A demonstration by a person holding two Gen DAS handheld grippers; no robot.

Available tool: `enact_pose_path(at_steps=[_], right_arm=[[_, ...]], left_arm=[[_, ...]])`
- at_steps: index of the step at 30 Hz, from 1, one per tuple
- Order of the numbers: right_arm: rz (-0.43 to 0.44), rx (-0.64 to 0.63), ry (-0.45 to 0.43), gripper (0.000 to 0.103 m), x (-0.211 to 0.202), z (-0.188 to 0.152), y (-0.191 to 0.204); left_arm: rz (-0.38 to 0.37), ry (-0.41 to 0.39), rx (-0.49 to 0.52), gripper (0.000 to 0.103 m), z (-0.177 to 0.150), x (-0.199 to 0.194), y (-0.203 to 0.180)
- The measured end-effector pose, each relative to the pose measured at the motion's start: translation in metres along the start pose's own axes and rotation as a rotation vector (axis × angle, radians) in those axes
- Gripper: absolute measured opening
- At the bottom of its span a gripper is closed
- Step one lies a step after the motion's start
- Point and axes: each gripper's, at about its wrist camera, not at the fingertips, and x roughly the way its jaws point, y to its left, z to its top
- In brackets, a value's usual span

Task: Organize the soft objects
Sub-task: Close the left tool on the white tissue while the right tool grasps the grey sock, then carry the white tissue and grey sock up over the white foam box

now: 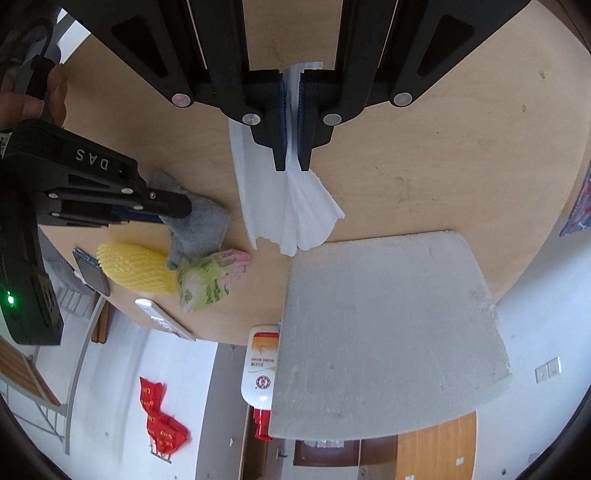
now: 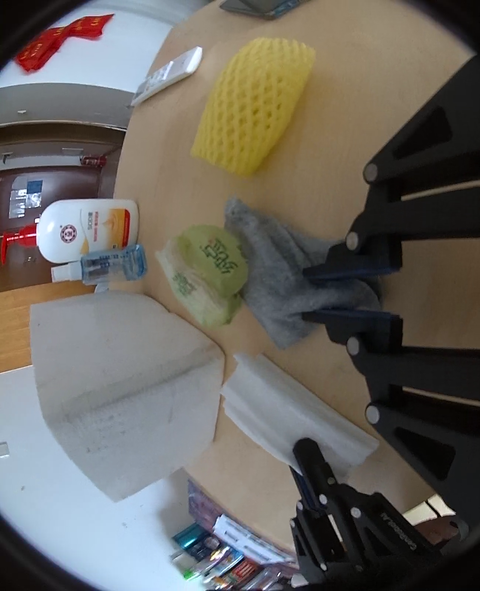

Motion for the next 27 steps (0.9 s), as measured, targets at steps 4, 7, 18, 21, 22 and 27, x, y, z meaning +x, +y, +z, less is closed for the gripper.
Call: enact_pose_path(at_steps=[4, 7, 18, 21, 22, 27], right_arm=[[0.006, 0.014, -0.048, 0.014, -0.018, -0.003, 0.001], [0.016, 0.029, -0.086, 0.014, -0.033, -0.004, 0.0], [0.016, 0.039, -0.152, 0.015, -0.059, -0.012, 0.002], [-0.02, -0.005, -0.099, 0.016, -0.039, -0.011, 0.008], [-0.02, -0.01, -0.089, 0.017, -0.036, -0.011, 0.009], [-0.057, -0.034, -0.061, 0.062, -0.02, -0.011, 0.012]], left_arm=[[-0.003, -0.027, 0.0, 0.005, 0.001, -0.009, -0.002], [-0.004, -0.055, 0.008, 0.005, 0.003, -0.021, -0.002], [-0.005, -0.127, 0.031, 0.005, 0.003, -0.05, -0.012], [0.005, -0.133, 0.031, 0.005, 0.003, -0.052, -0.012], [0.004, -0.133, 0.029, 0.005, 0.002, -0.053, -0.01], [0.012, -0.143, 0.02, 0.005, 0.002, -0.057, -0.006]])
